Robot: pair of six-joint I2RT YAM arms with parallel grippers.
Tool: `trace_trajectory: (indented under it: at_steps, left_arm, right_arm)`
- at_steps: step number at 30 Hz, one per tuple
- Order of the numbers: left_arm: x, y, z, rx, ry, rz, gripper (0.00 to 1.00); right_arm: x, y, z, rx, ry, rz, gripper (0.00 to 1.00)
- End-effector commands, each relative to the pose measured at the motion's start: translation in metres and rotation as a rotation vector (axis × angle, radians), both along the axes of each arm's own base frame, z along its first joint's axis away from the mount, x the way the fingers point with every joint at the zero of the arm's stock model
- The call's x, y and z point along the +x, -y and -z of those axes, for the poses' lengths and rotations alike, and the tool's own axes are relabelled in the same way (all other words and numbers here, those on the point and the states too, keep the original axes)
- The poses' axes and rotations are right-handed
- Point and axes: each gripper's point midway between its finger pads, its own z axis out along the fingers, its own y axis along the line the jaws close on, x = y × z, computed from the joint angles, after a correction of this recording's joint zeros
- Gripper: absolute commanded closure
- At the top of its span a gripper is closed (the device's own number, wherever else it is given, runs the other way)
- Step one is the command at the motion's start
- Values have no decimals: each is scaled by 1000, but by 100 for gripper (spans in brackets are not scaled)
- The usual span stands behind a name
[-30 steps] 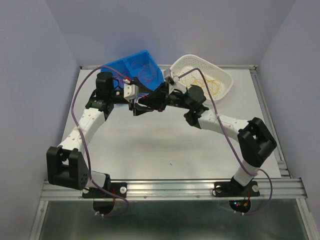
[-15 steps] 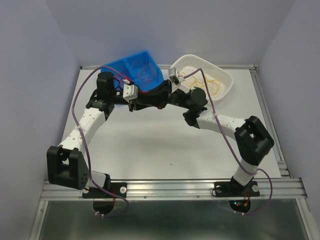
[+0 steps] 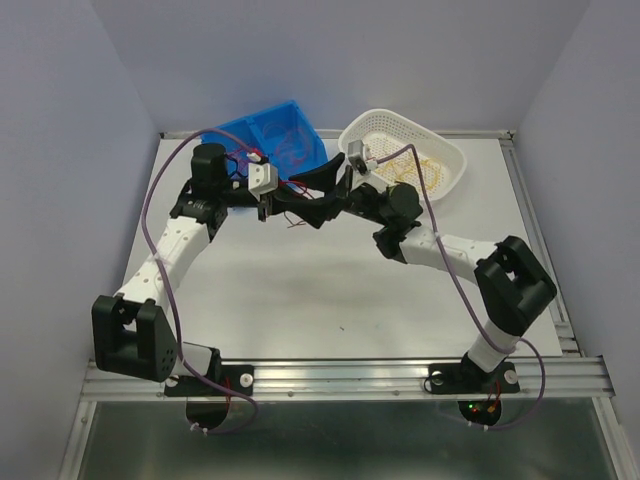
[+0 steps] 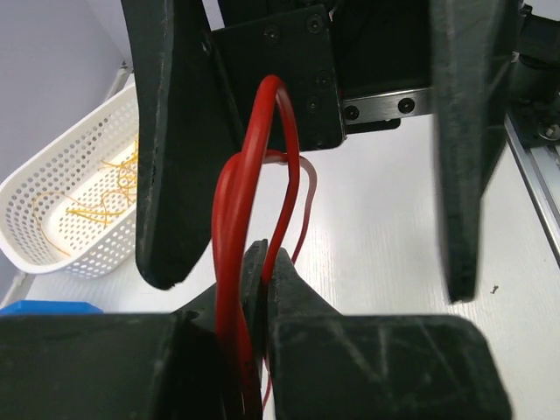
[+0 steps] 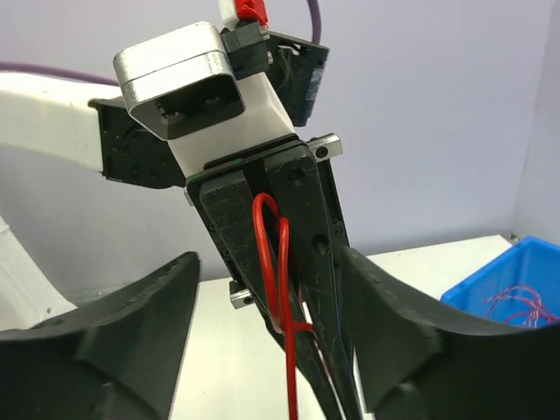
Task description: Untangle the cables
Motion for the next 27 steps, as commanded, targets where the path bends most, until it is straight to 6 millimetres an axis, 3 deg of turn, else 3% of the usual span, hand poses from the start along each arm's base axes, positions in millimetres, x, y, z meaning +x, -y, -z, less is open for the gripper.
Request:
trace_trajectory:
  at_steps: [1, 7, 11, 13, 17, 19, 25, 26, 27]
  left_arm:
    - [16, -1, -17, -4, 3, -61, 100]
    - [43, -19, -29, -39, -64, -183, 100]
    - [80, -50, -41, -66, -76, -348, 100]
    - [90, -62, -46, -80, -86, -372, 100]
    - [120, -93, -61, -109, -87, -466, 100]
    - [131, -100, -63, -116, -91, -506, 100]
    - [180, -110, -50, -118, -153, -571, 100]
    - [193, -115, -38, -112, -174, -594, 100]
    - [203, -119, -46, -120, -158, -614, 100]
  right_arm:
    - [5, 25, -18, 70, -1, 95, 18]
    - [20, 50, -10, 82, -45, 231, 8]
    - [27, 63, -1, 76, -79, 287, 5]
    - [28, 69, 9, 62, -97, 314, 5]
    - [18, 83, 13, 61, -94, 346, 5]
    - [15, 90, 15, 58, -96, 365, 5]
    - [-3, 112, 21, 53, -89, 410, 5]
    - [-5, 114, 23, 51, -91, 414, 5]
    - [-9, 119, 25, 52, -89, 423, 5]
